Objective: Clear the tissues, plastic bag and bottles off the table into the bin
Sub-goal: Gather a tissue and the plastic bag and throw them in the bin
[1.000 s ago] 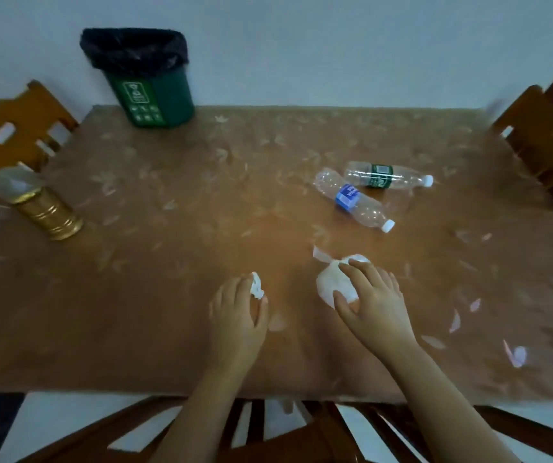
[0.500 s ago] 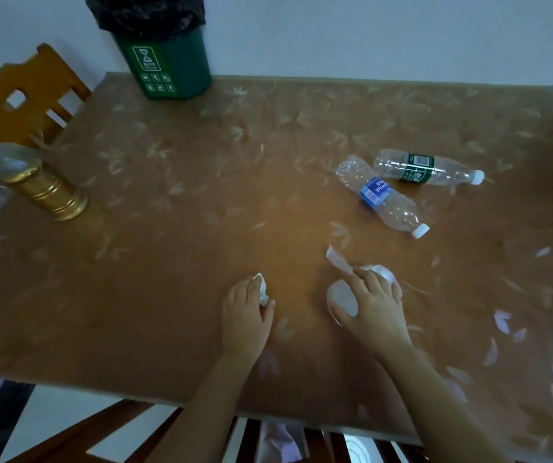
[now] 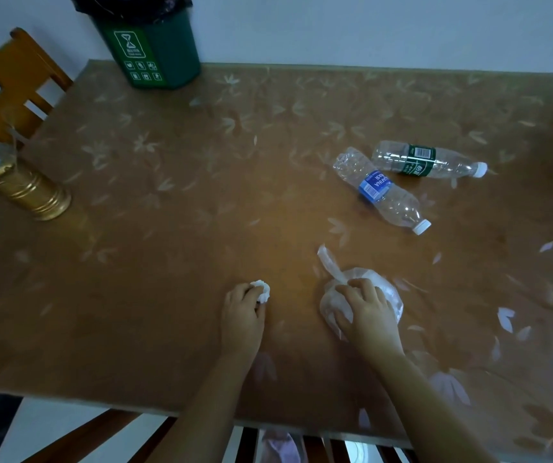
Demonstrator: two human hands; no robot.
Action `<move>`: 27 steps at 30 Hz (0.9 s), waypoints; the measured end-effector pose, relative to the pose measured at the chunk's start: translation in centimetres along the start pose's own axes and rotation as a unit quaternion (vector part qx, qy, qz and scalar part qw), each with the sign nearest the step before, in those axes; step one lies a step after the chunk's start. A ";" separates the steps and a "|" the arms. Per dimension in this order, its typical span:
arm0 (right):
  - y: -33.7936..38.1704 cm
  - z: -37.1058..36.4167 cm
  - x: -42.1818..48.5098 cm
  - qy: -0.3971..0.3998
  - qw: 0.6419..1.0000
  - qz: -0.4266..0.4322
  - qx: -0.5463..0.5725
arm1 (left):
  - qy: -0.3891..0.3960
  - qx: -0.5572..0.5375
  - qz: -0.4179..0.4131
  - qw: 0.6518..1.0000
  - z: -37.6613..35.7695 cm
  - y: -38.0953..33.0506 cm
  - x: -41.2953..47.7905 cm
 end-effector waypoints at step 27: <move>6.6 8.8 -4.3 -0.107 0.969 0.020 0.222 | -0.144 -0.244 0.020 0.959 13.9 -6.9 -9.6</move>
Point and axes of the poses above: each hand's wrist, its own x-axis towards the middle knuckle, its own z-axis out of the back of the hand, y = z × x, the point moved 9 cm from there along x, towards the middle knuckle
